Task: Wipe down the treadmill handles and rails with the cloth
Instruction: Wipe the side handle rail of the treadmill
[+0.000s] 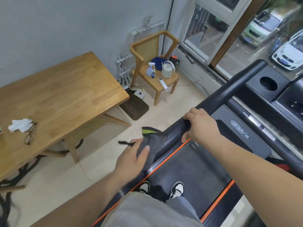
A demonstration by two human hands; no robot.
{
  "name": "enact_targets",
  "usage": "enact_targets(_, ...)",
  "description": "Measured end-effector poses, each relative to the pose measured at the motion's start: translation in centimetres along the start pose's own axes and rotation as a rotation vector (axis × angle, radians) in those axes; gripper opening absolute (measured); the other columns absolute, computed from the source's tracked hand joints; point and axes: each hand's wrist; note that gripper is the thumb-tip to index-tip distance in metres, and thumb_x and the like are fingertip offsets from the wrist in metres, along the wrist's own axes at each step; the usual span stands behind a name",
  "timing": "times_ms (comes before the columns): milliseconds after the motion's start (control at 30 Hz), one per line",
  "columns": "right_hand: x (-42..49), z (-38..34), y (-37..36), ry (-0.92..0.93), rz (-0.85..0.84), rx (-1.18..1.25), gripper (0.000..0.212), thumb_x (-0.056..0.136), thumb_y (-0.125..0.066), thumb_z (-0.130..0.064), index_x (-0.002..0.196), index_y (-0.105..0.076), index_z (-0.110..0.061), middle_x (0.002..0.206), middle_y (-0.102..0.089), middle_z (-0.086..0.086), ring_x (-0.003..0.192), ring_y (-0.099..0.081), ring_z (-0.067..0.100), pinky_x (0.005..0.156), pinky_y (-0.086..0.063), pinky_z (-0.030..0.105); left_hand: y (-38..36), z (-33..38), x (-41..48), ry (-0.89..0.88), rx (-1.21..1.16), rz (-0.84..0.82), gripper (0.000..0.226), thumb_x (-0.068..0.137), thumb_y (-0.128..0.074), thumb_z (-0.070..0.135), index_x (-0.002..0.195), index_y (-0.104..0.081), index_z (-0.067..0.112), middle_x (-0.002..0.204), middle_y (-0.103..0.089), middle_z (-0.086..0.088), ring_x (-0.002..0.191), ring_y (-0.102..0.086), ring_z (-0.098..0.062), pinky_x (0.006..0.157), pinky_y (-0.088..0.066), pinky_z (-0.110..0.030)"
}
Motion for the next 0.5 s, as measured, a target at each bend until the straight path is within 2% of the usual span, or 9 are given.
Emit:
enact_targets(100,-0.2,-0.2,0.2,-0.008,0.004,0.008,0.087,0.051,-0.096,-0.051,0.126,-0.062,-0.023,0.111,-0.052,-0.009,0.108,-0.043,0.017,0.066,-0.038,0.032,0.8,1.8,5.3,0.319,-0.285,-0.215,0.049,0.101,-0.042,0.065,0.137,-0.06,0.037,0.129,-0.067,0.003,0.115,-0.062,-0.017,0.105,-0.045,-0.033)
enact_targets(133,-0.2,-0.3,0.2,-0.008,0.001,0.009,0.088,0.051,-0.096,-0.05,0.127,-0.062,-0.023,0.111,-0.052,-0.008,0.109,-0.043,0.017,0.067,-0.039,0.032,0.7,2.2,5.8,0.349,-0.293,-0.237,0.047,0.102,-0.042,0.064,0.139,-0.058,0.038,0.132,-0.066,0.002,0.117,-0.061,-0.017,0.108,-0.043,-0.033)
enact_targets(200,-0.3,-0.3,0.1,-0.009,0.004,0.012,0.088,0.051,-0.096,-0.049,0.128,-0.062,-0.022,0.111,-0.052,-0.008,0.109,-0.043,0.017,0.068,-0.04,0.032,0.4,2.4,4.3,0.289,-0.141,-0.192,0.049,0.103,-0.034,0.066,0.142,-0.052,0.044,0.136,-0.063,0.001,0.122,-0.058,-0.023,0.107,-0.043,-0.038)
enact_targets(267,-0.3,-0.1,-0.1,-0.012,0.018,0.025,0.089,0.052,-0.096,-0.049,0.13,-0.062,-0.023,0.112,-0.052,-0.009,0.111,-0.043,0.016,0.069,-0.04,0.032,0.2,2.3,0.6,0.099,0.122,-0.055,0.051,0.103,-0.026,0.066,0.148,-0.041,0.047,0.138,-0.058,-0.002,0.121,-0.058,-0.029,0.1,-0.048,-0.043)
enact_targets(333,-0.3,0.2,-0.2,-0.008,0.038,0.039,0.09,0.053,-0.095,-0.05,0.131,-0.061,-0.024,0.115,-0.053,-0.01,0.113,-0.043,0.016,0.069,-0.04,0.031,0.1,2.4,-2.8,-0.107,0.344,0.007,0.057,0.1,-0.026,0.064,0.153,-0.035,0.045,0.142,-0.051,-0.001,0.109,-0.063,-0.032,0.085,-0.056,-0.044)
enact_targets(367,-0.3,0.3,-0.3,-0.006,0.047,0.043,0.091,0.052,-0.095,-0.051,0.132,-0.061,-0.024,0.116,-0.054,-0.01,0.114,-0.043,0.016,0.07,-0.041,0.032,0.1,2.5,-2.8,-0.146,0.417,0.006,0.059,0.099,-0.026,0.064,0.154,-0.033,0.043,0.143,-0.049,0.0,0.104,-0.064,-0.033,0.08,-0.057,-0.043)
enact_targets(433,-0.3,0.4,-0.3,0.0,0.052,0.045,0.092,0.052,-0.096,-0.05,0.133,-0.062,-0.024,0.116,-0.054,-0.01,0.116,-0.044,0.017,0.073,-0.046,0.034,0.6,3.6,-0.3,-0.132,0.505,-0.047,0.058,0.101,-0.023,0.065,0.155,-0.026,0.045,0.145,-0.05,-0.006,0.111,-0.063,-0.036,0.085,-0.056,-0.044)
enact_targets(500,-0.3,0.3,-0.3,0.0,0.056,0.051,0.091,0.05,-0.096,-0.05,0.131,-0.063,-0.023,0.115,-0.055,-0.009,0.115,-0.044,0.018,0.076,-0.048,0.035,0.6,5.3,3.7,-0.055,0.423,-0.191,0.054,0.106,-0.023,0.062,0.156,-0.027,0.043,0.144,-0.054,-0.013,0.126,-0.056,-0.037,0.099,-0.049,-0.044)
Point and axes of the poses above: each hand's wrist, its own x-axis towards the middle knuckle, its own y-axis out of the back of the hand, z = x × y
